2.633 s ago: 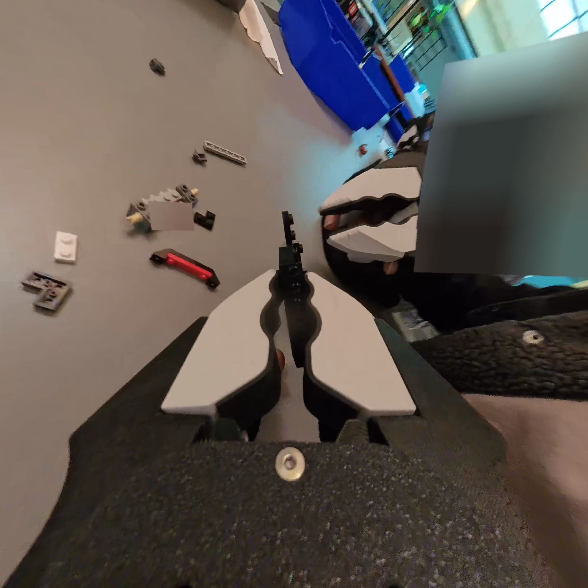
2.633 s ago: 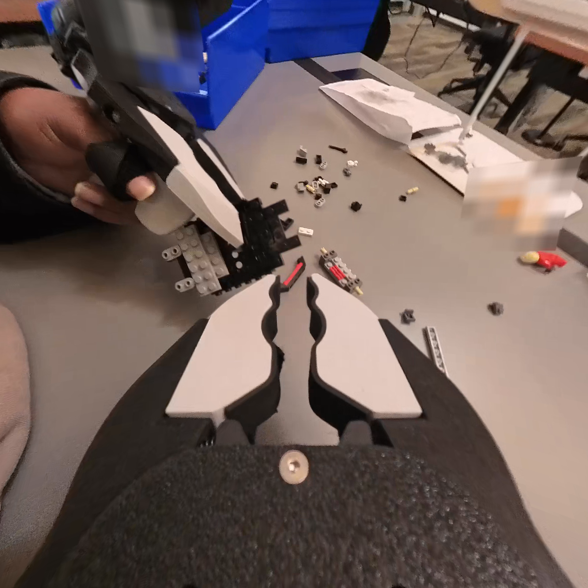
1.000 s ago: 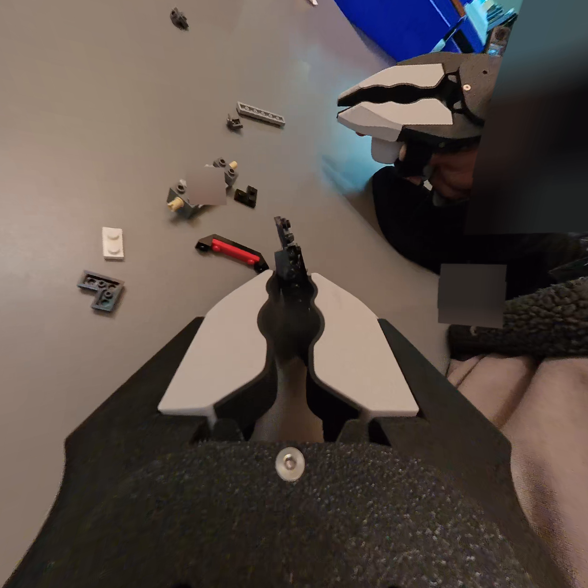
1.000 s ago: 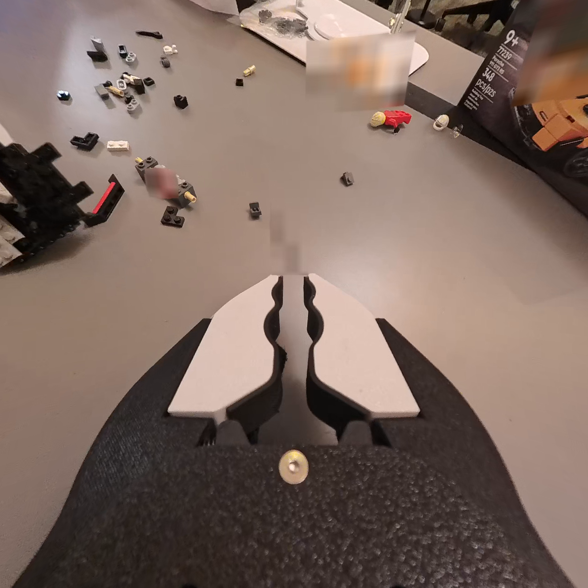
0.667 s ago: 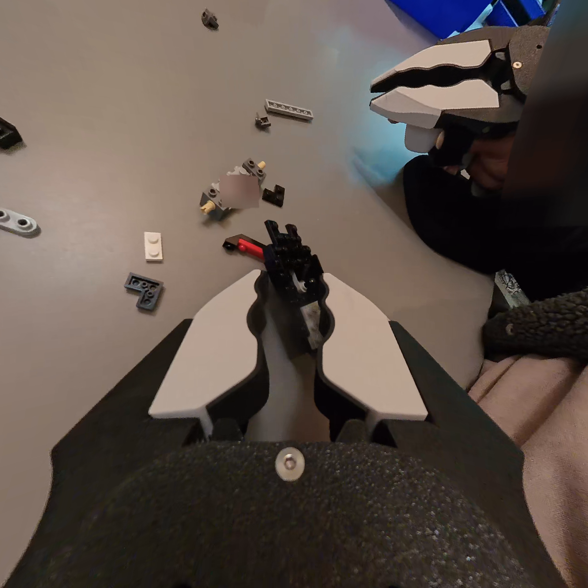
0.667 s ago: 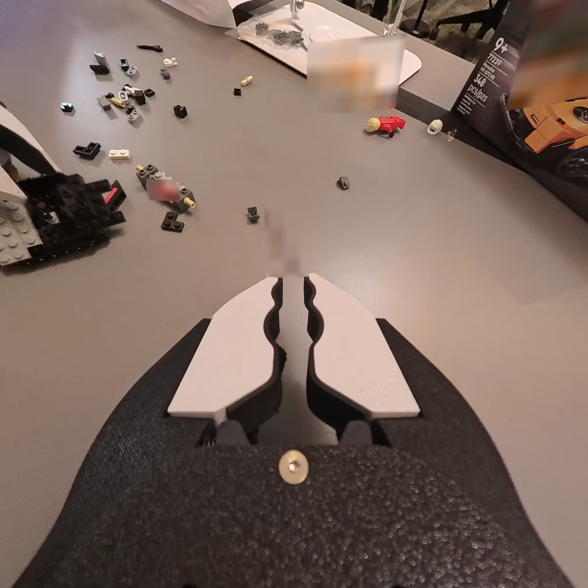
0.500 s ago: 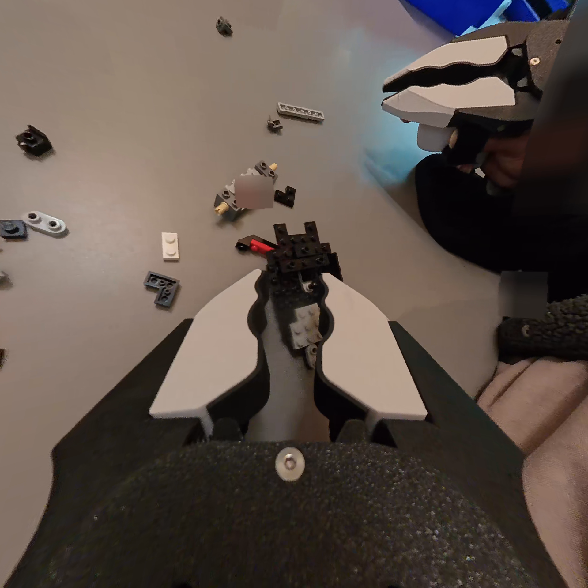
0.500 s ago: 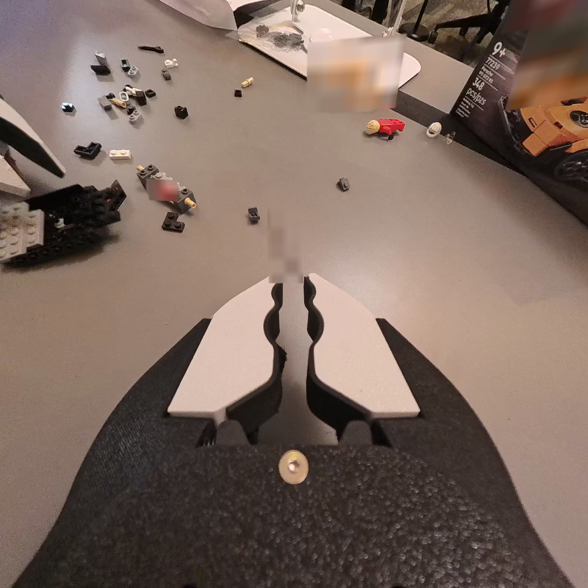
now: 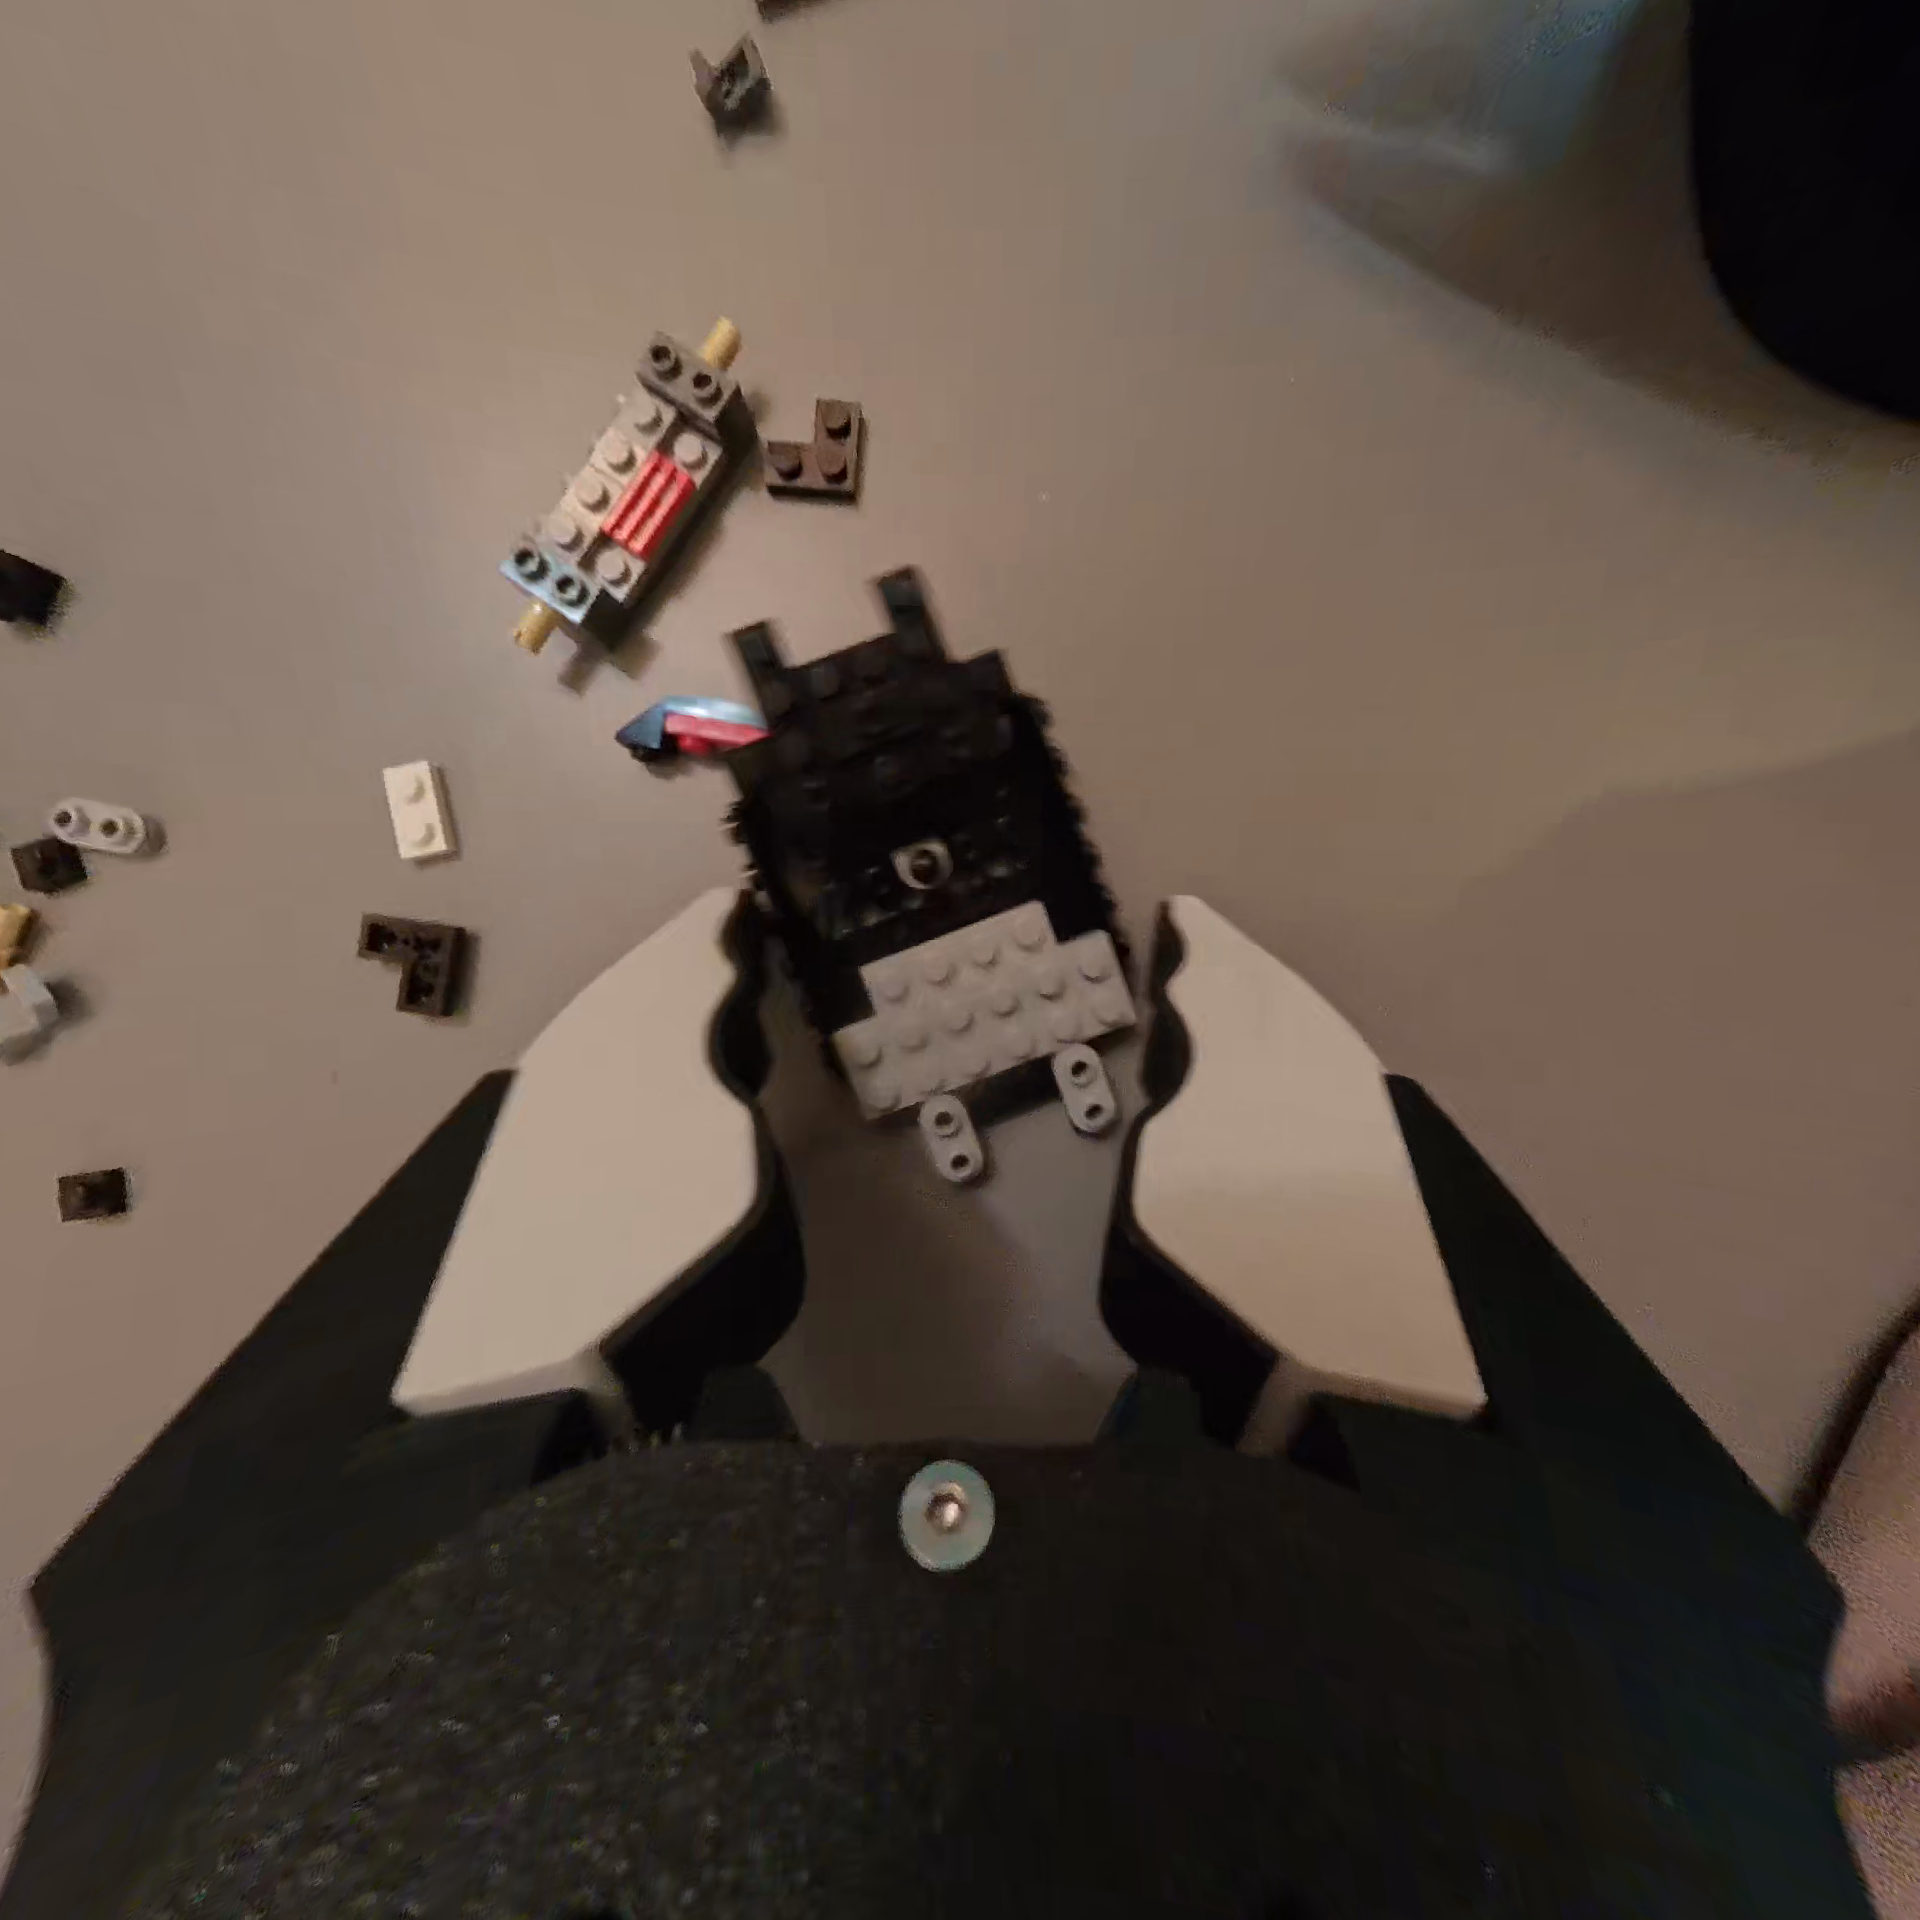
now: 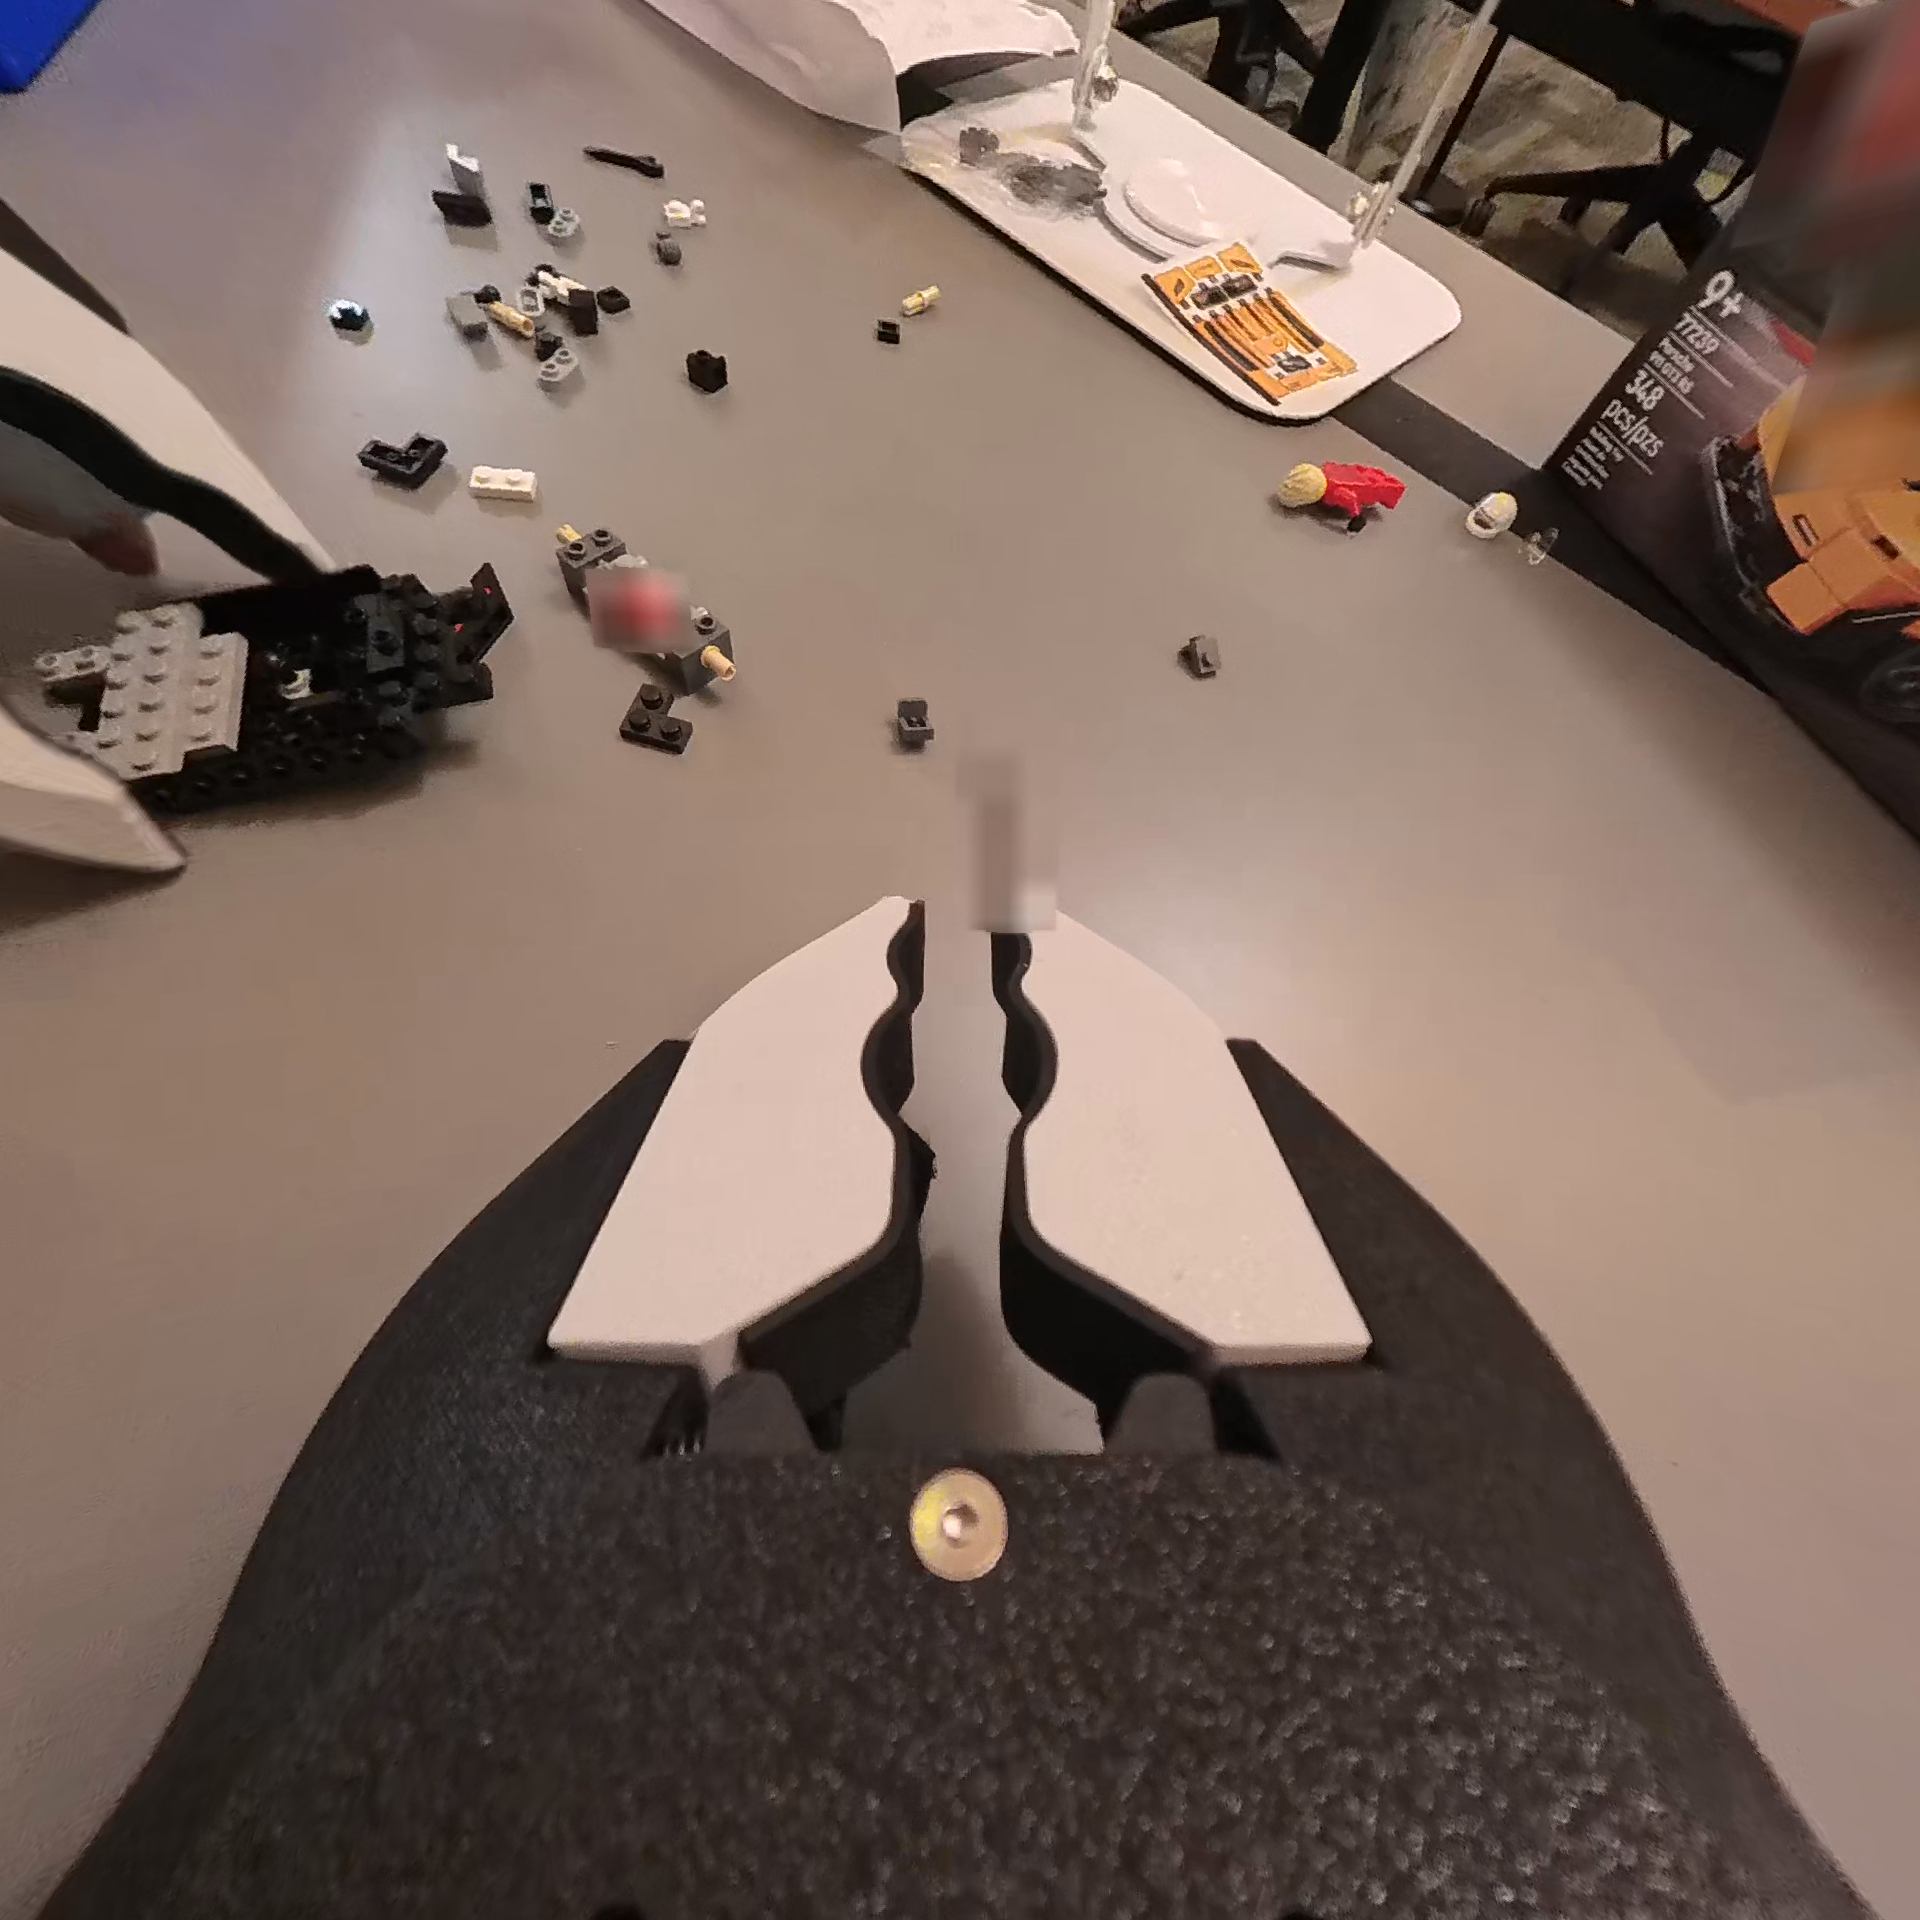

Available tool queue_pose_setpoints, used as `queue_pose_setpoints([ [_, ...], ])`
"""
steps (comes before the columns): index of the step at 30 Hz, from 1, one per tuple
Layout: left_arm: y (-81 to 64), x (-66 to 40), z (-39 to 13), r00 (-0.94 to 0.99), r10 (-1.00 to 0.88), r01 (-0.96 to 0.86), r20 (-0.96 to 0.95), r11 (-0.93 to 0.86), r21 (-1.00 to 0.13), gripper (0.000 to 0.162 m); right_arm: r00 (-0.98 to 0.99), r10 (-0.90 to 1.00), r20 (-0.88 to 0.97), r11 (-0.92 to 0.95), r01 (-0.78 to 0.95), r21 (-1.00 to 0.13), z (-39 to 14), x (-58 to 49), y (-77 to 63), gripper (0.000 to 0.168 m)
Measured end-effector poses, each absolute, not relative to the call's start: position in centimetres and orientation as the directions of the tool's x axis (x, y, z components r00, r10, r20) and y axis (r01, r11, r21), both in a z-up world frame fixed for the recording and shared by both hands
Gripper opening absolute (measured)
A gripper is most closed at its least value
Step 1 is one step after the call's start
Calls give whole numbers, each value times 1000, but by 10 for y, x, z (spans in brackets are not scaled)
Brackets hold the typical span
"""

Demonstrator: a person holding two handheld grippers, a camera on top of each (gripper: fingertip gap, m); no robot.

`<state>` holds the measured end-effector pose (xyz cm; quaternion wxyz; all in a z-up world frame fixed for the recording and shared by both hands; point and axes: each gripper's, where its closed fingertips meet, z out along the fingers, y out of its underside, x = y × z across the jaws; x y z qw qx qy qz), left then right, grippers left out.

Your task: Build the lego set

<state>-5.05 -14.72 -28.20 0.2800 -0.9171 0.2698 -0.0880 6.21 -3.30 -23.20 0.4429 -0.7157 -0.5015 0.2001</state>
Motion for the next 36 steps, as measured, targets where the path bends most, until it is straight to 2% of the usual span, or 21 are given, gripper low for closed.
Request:
queue_pose_setpoints([
  [1,-146,-49,-281,834,-552,-455,0,-688,-565,65,412,897,160,-98,540,-836,-231,62,-34,11],
  [6,-138,-49,-270,770,-606,-572,-201,-515,-639,63,341,931,130,-49,470,-882,-217,51,-51,11],
  [8,-134,-45,-259,759,-585,-585,-288,-417,-695,63,290,951,105,-31,429,-903,-208,44,-64,12],
  [12,-133,-34,-231,698,-505,-659,-509,-172,-733,63,167,985,51,-11,349,-937,-192,24,-99,14],
  [18,-135,-25,-196,703,-422,-629,-572,6,-777,63,88,989,-119,-138,260,-956,-179,-6,-130,31],
  [21,-139,-20,-184,700,-396,-619,-595,80,-781,63,35,973,-229,-231,216,-949,-173,-14,-136,28],
  [22,-140,-20,-182,698,-393,-618,-599,93,-781,63,2,968,-251,-246,198,-949,-168,-14,-139,14],
  [26,-145,-14,-181,708,-463,-549,-533,114,-828,62,-92,972,-218,-194,218,-957,-163,-10,-148,10],
  [30,-158,-7,-172,678,-649,-388,-344,81,-918,61,-229,966,-116,-55,257,-965,-163,4,-153,9],
  [33,-159,-8,-167,641,-750,-272,-163,-24,-962,52,-363,931,-38,61,260,-964,-158,10,-163,9],
  [36,-165,1,-160,561,-821,-246,-101,-49,-968,33,-456,890,-18,127,284,-950,-157,9,-171,9],
])
